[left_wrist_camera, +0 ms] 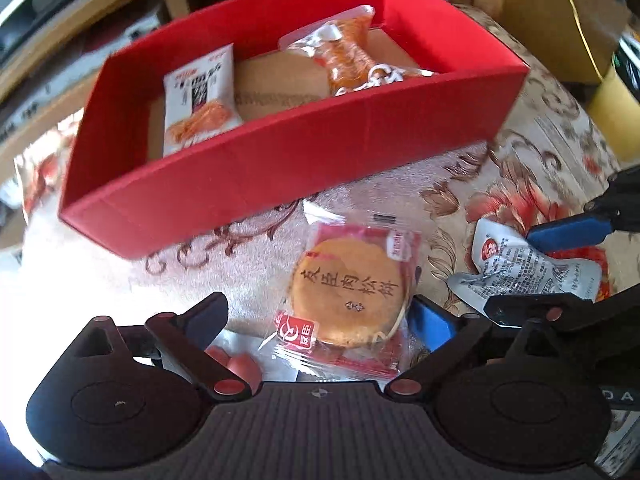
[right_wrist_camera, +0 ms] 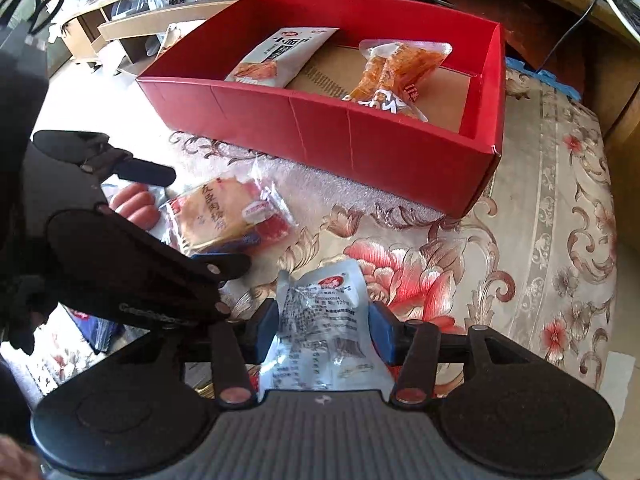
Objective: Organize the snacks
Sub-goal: 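Grasp the round pastry with left gripper while right grasps the white foil pouch, then carry the pastry and foil pouch up and over the red box, then lower pastry and pouch into the red box and open both grippers, then move left gripper to the wrapped steamed cake while right moves to red packet, then grasp the steamed cake with left gripper while right grasps the red packet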
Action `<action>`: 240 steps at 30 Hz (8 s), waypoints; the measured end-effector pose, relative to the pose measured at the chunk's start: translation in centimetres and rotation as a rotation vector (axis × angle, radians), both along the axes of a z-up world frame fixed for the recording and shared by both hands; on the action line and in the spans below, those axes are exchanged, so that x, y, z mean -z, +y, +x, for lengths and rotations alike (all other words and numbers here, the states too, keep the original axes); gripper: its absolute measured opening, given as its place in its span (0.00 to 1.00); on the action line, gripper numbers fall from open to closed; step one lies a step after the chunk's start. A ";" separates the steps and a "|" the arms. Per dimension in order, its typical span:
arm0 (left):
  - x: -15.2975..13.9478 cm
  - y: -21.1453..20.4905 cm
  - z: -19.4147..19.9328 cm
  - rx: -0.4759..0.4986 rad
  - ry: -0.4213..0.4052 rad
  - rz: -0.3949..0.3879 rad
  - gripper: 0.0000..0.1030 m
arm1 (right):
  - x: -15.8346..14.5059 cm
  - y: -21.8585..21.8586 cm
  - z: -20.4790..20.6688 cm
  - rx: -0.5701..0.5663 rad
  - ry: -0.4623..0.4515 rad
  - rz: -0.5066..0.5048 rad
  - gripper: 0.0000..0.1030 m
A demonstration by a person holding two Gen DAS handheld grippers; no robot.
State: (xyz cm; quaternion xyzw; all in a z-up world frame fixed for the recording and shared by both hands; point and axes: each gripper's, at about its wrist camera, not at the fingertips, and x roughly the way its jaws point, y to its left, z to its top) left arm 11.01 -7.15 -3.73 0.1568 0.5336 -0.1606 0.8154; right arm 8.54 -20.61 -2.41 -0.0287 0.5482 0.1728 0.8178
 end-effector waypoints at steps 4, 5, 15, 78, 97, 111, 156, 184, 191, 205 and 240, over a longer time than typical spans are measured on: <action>-0.4 0.4 0.2 -0.015 0.015 -0.035 0.85 | -0.6 -0.2 0.1 0.004 -0.004 0.005 0.45; -0.5 0.4 0.2 -0.018 0.020 -0.045 0.81 | -0.6 -0.3 0.3 0.006 -0.002 0.002 0.45; -1.3 0.7 0.5 -0.030 0.016 -0.033 0.82 | 0.2 1.3 0.7 -0.079 0.017 -0.038 0.57; -7.7 1.3 0.2 -0.107 -0.088 -0.202 0.62 | -6.7 0.3 2.6 0.193 -0.212 0.074 0.47; -8.9 1.7 1.8 -0.150 -0.177 -0.156 0.62 | -7.4 0.0 4.2 0.258 -0.255 0.078 0.47; -8.7 1.9 4.3 -0.188 -0.208 -0.138 0.62 | -6.9 0.1 6.5 0.276 -0.262 0.075 0.47; -3.4 1.5 8.6 -0.227 -0.141 -0.014 0.63 | -0.6 1.9 12.1 0.280 -0.185 0.005 0.48; -7.4 0.8 5.5 -0.190 -0.296 0.062 0.84 | -4.9 2.0 8.2 0.284 -0.307 -0.019 0.55; -9.6 3.0 4.1 -0.235 -0.324 0.026 0.86 | -7.0 1.3 5.9 0.298 -0.334 0.001 0.55; -8.4 7.7 -2.1 -0.290 -0.178 -0.046 0.89 | -6.4 2.1 0.3 0.255 -0.272 -0.025 0.55; -5.0 6.7 -5.5 -0.257 -0.016 -0.114 0.75 | -2.4 -4.8 -6.6 0.444 0.040 0.116 0.58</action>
